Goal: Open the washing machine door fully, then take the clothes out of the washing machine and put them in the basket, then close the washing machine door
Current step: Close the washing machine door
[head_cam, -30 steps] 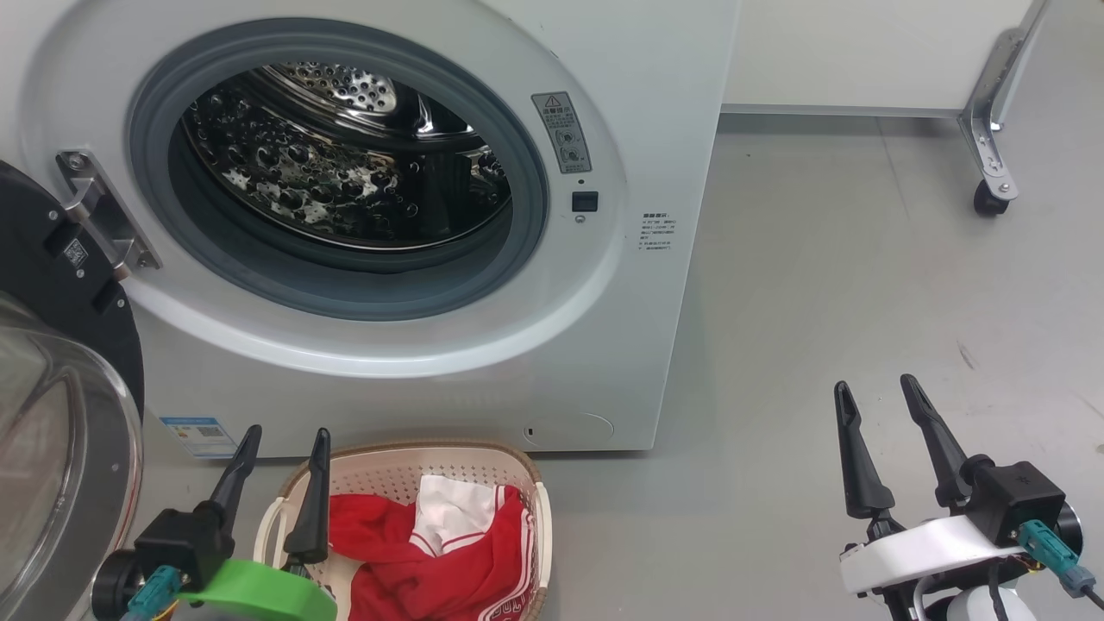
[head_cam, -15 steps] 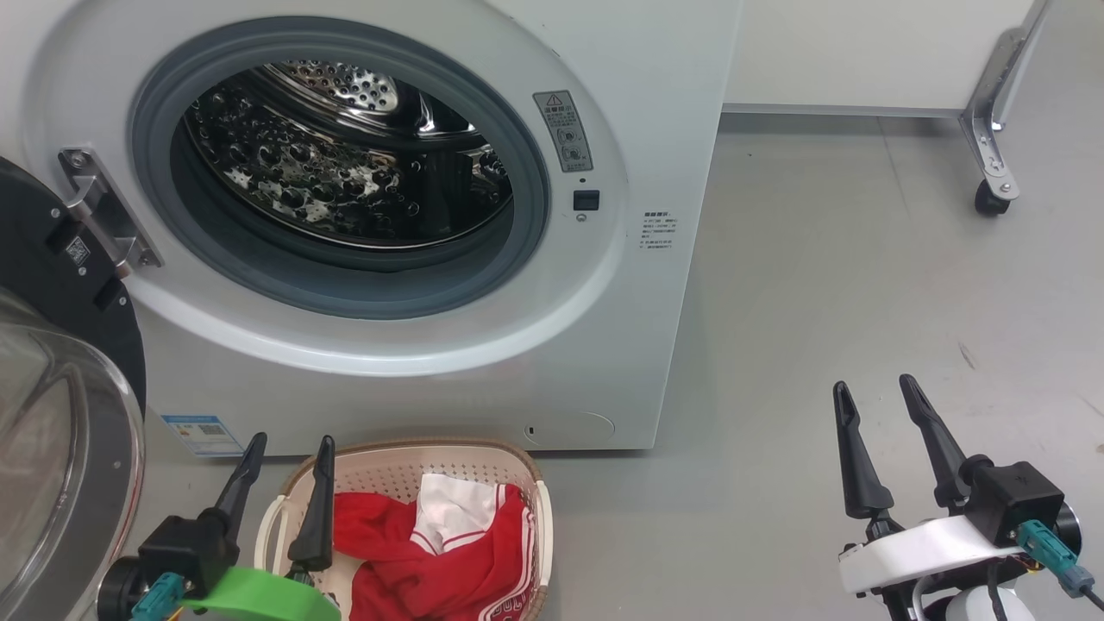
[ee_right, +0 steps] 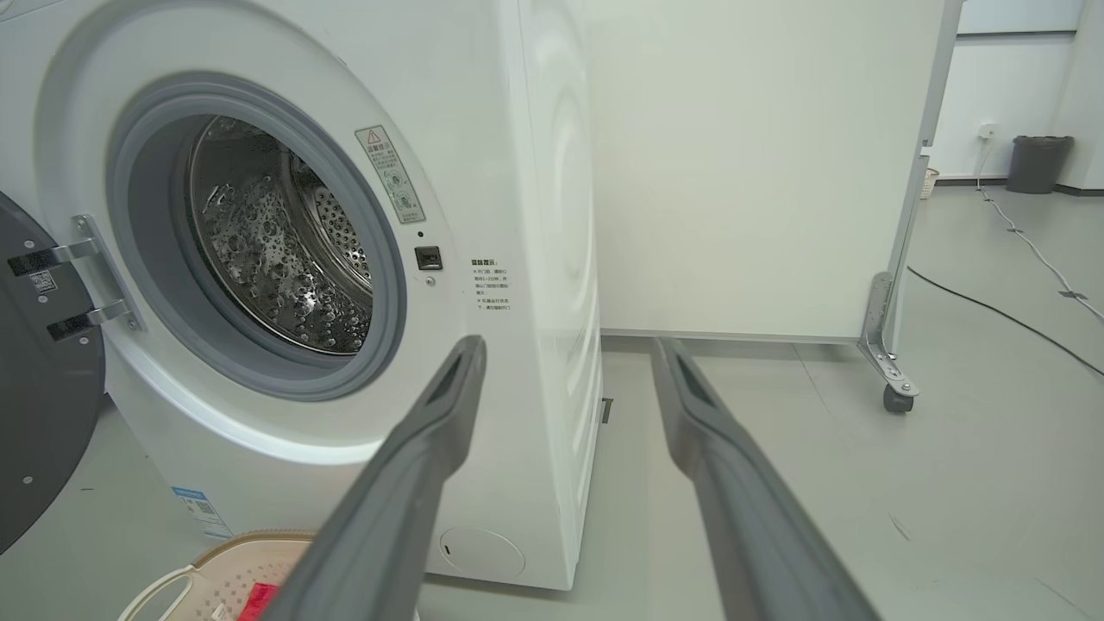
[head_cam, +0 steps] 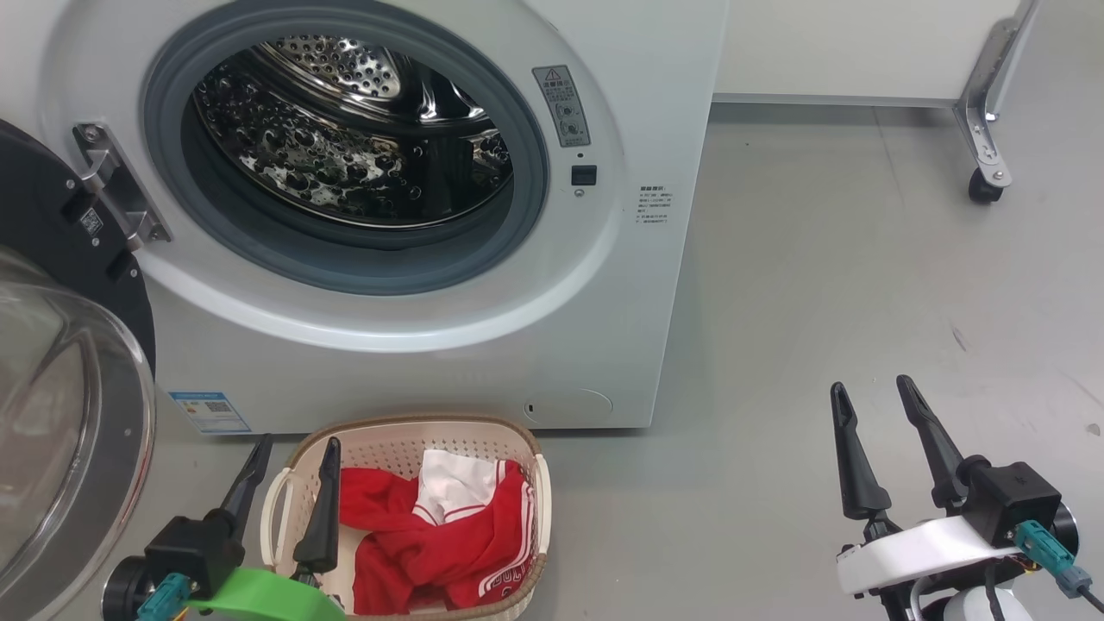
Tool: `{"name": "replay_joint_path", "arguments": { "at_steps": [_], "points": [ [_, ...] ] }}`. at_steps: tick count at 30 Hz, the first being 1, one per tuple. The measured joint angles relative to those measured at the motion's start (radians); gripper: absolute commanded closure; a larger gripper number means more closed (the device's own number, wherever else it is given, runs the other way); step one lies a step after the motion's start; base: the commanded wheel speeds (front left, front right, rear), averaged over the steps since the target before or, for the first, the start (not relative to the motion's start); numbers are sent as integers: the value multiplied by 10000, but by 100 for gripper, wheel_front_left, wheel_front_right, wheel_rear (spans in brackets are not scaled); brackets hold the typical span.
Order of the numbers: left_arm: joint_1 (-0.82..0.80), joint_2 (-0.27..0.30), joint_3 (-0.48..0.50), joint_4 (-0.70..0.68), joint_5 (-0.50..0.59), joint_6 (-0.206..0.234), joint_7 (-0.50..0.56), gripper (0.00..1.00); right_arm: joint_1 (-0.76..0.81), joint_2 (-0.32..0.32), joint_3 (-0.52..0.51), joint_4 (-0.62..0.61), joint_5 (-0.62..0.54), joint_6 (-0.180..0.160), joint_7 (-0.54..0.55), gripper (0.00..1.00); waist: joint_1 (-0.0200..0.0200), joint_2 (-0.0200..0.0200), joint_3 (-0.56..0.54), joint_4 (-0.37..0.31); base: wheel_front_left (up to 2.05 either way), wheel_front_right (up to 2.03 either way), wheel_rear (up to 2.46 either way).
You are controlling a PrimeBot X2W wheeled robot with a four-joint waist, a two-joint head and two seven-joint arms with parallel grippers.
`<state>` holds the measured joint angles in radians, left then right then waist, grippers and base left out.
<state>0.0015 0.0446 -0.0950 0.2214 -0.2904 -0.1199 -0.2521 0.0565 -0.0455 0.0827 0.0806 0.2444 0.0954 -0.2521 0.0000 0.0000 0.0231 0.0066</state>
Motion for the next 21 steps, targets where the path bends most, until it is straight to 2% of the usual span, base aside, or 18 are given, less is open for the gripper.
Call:
{"name": "replay_joint_path", "arguments": {
  "at_steps": [21],
  "points": [
    [3,-2,-69,-98,29,2,0,0,0,6,-10,4,0,2,0,0,0,0,131,43,-131,131,0]
  ]
}}
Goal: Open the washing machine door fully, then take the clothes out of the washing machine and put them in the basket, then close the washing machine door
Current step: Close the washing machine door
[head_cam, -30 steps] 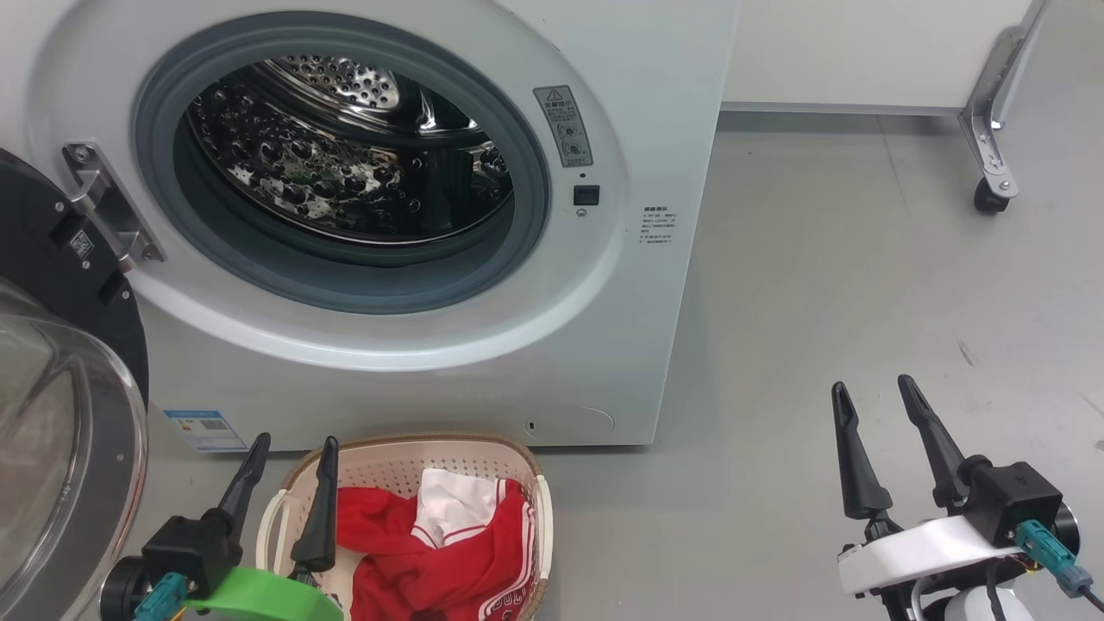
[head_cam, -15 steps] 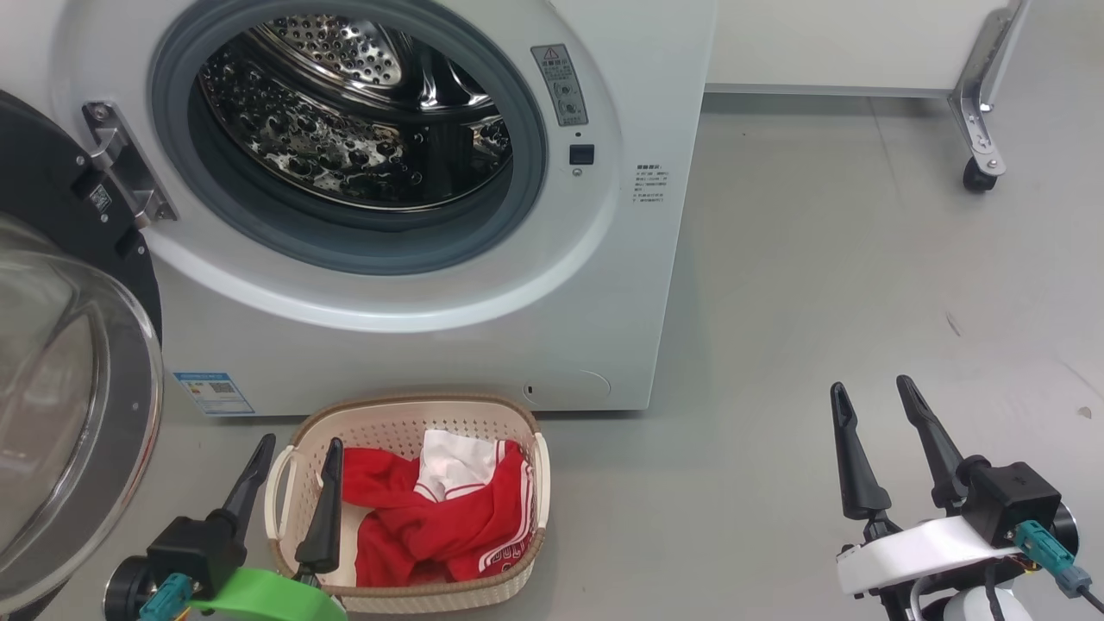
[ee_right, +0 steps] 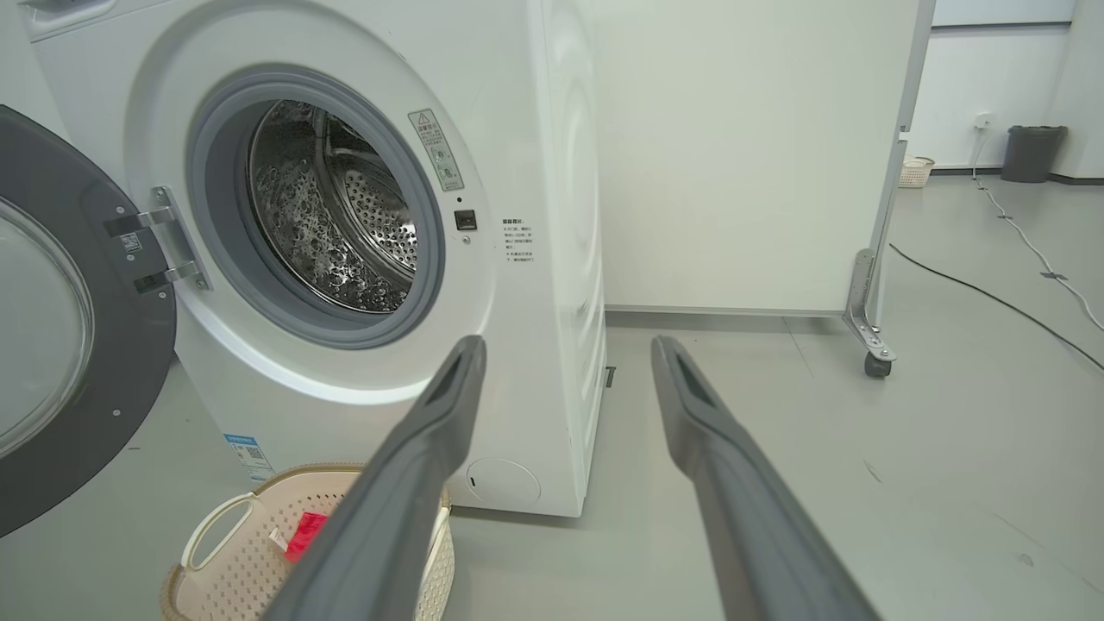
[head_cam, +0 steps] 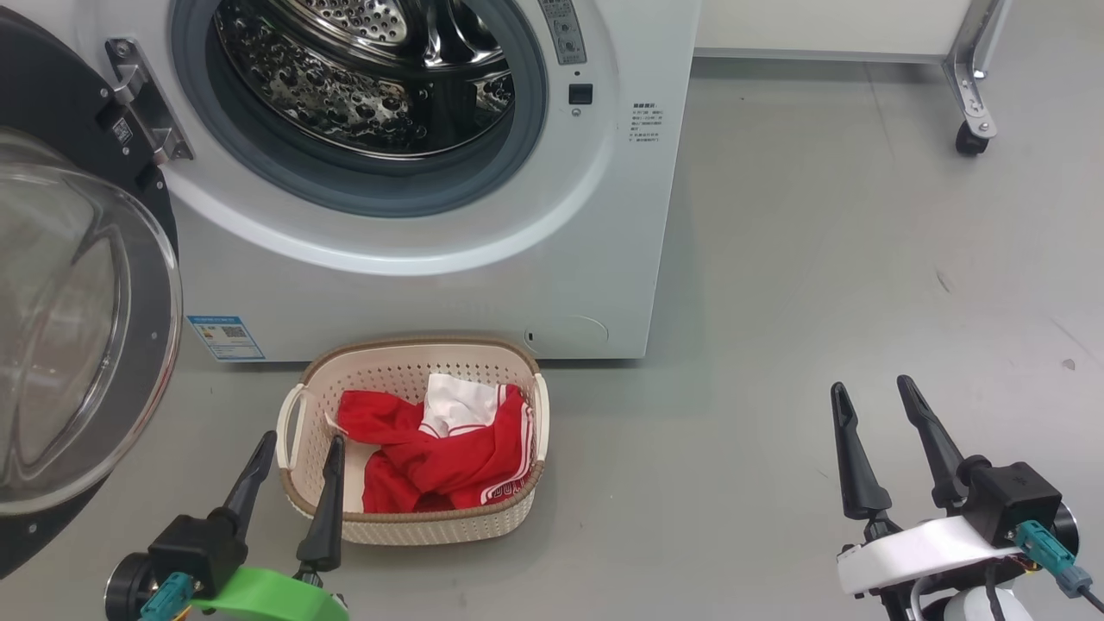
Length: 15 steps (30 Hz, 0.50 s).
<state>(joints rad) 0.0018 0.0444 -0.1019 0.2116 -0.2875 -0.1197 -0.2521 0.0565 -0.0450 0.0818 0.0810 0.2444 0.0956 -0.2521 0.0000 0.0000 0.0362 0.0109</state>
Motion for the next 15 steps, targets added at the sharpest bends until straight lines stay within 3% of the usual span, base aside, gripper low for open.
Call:
{"name": "replay_joint_path", "arguments": {
  "at_steps": [15],
  "points": [
    [0,0,-10,-6,2,4,0,0,-4,2,-15,2,-2,0,0,0,0,0,65,21,-70,70,0]
  ]
}}
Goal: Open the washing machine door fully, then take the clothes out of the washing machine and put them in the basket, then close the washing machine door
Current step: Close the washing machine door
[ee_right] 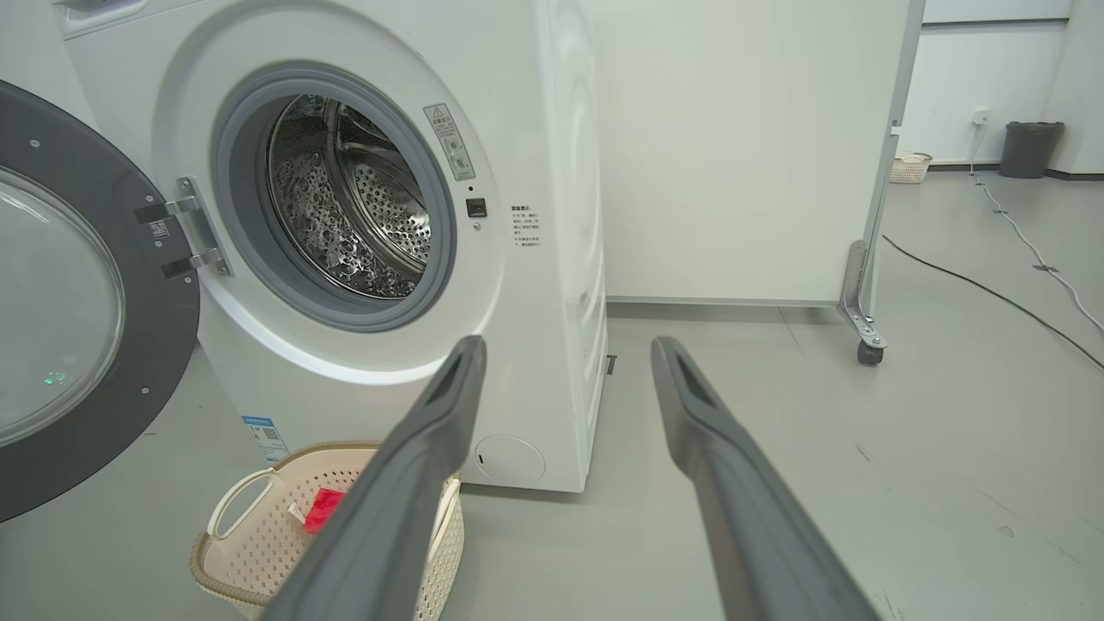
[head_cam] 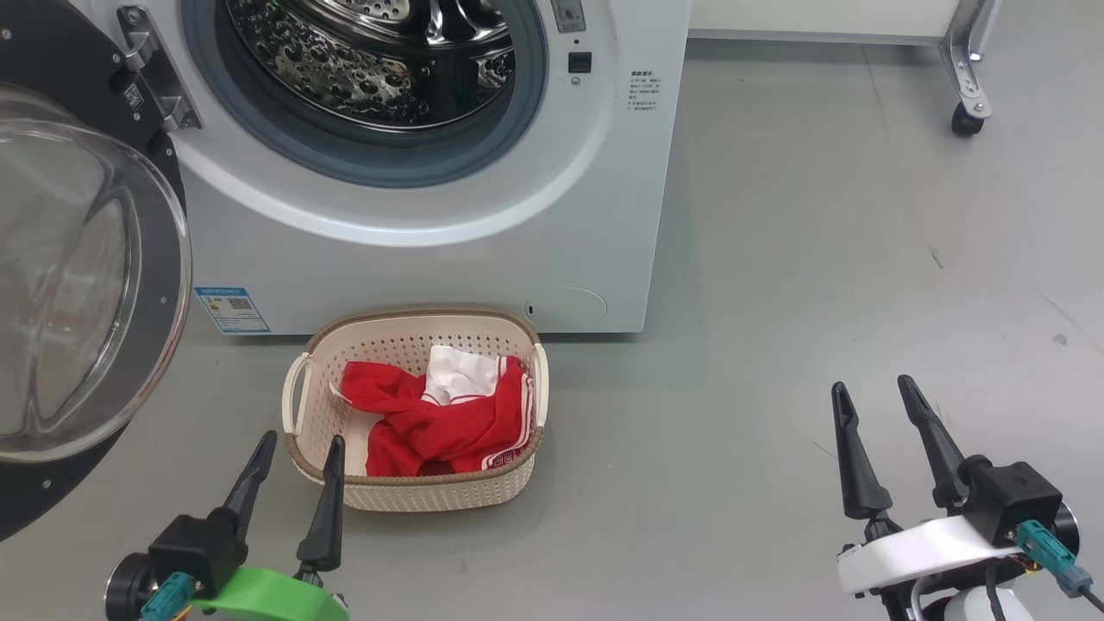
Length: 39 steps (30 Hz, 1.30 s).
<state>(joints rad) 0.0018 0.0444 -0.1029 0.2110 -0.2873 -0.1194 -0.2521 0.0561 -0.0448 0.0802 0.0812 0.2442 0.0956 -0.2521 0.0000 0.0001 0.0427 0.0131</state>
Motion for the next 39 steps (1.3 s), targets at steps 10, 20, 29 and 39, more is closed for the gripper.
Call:
{"name": "replay_joint_path", "arguments": {
  "at_steps": [10,20,29,39],
  "points": [
    [-1,0,4,2,0,12,0,0,-1,2,-8,12,0,0,0,0,0,0,-31,12,-18,18,0],
    [-1,0,21,10,0,86,0,0,-2,4,-8,42,-2,0,0,0,0,0,-70,18,0,0,0],
    [-1,0,125,6,0,96,0,0,-2,6,-8,63,0,2,0,0,0,0,-116,5,0,0,0],
    [-1,0,163,0,0,98,0,0,-2,8,-6,73,0,2,0,0,0,0,-153,-4,0,0,0]
  ]
}}
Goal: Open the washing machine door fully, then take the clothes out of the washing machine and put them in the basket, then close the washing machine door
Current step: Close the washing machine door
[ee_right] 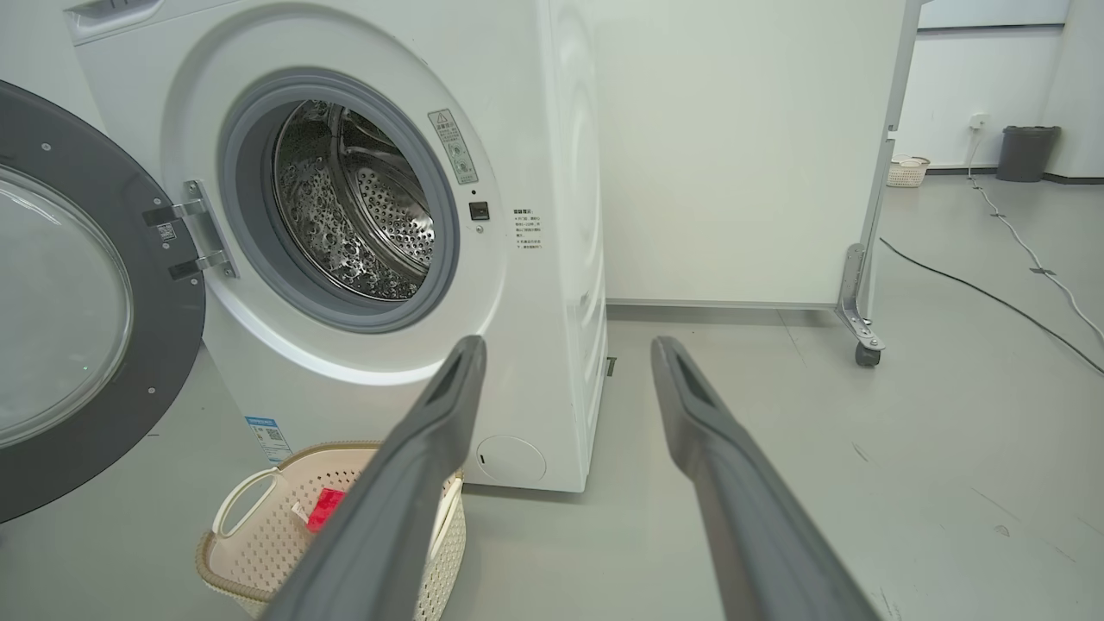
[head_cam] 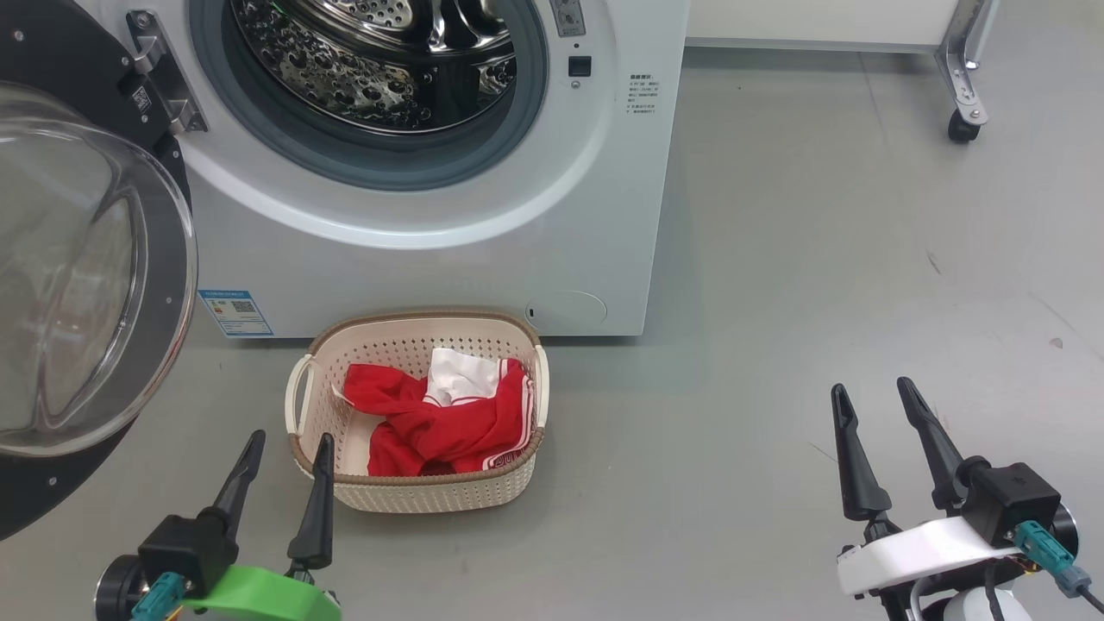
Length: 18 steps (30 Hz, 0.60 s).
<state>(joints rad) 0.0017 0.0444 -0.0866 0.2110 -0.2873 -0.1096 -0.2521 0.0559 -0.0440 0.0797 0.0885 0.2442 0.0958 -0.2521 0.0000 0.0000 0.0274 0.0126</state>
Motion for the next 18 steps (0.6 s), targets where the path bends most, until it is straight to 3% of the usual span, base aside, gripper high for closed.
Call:
{"name": "replay_joint_path", "arguments": {
  "at_steps": [18],
  "points": [
    [0,-4,-10,-25,165,2,0,0,8,10,-31,12,0,0,0,0,0,0,-55,269,0,0,0]
  ]
}}
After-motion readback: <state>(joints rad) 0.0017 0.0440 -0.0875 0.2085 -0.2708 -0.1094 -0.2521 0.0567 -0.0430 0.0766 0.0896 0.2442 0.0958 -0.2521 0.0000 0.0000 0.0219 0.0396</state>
